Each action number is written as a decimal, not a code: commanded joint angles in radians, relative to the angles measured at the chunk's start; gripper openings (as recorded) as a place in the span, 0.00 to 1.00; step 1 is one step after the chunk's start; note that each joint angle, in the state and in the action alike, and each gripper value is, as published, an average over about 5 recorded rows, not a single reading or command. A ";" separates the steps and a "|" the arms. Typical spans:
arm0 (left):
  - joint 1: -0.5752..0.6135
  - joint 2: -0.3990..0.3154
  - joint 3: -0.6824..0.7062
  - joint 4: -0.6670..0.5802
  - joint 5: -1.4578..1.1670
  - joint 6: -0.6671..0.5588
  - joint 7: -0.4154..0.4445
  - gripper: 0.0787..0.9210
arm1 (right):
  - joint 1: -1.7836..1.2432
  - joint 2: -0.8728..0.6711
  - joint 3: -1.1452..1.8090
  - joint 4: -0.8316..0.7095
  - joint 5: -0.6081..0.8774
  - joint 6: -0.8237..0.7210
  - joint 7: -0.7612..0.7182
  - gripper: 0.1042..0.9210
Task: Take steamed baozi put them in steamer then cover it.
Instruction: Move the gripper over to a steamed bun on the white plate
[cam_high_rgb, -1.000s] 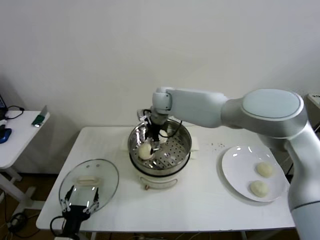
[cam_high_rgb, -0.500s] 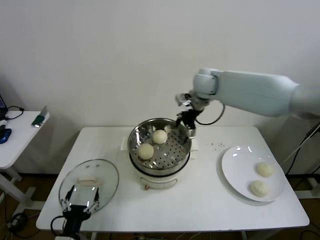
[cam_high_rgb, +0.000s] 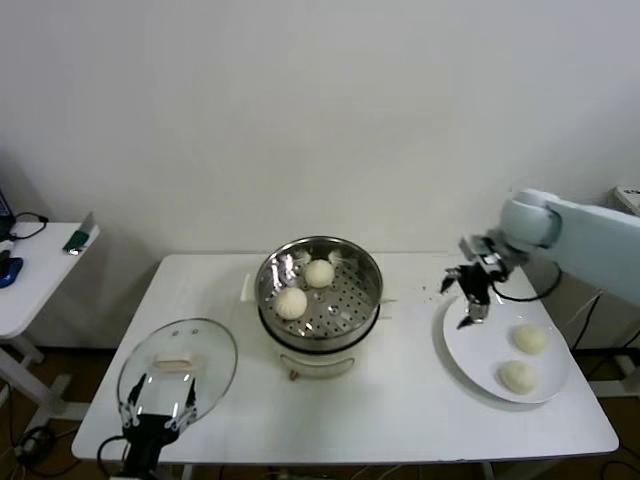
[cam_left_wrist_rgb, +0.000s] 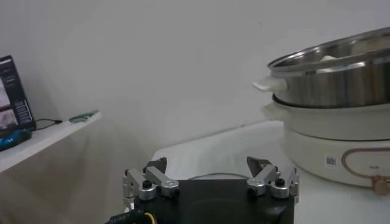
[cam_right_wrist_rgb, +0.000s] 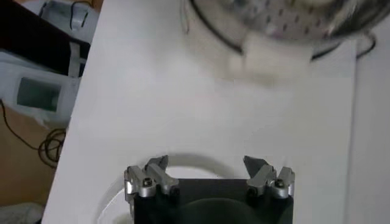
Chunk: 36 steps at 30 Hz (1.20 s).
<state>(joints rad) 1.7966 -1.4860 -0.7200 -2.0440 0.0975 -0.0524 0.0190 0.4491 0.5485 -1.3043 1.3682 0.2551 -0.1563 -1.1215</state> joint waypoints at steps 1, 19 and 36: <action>0.013 -0.009 0.000 -0.006 0.017 0.005 -0.001 0.88 | -0.365 -0.180 0.280 -0.042 -0.240 0.050 -0.023 0.88; 0.018 -0.018 -0.002 0.008 0.031 0.005 -0.002 0.88 | -0.501 -0.099 0.377 -0.135 -0.302 0.053 -0.012 0.88; 0.018 -0.023 -0.004 0.010 0.037 0.005 -0.003 0.88 | -0.420 -0.033 0.292 -0.183 -0.288 0.058 -0.023 0.85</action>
<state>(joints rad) 1.8124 -1.5084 -0.7215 -2.0320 0.1346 -0.0472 0.0163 0.0115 0.4996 -0.9813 1.2051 -0.0313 -0.1017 -1.1421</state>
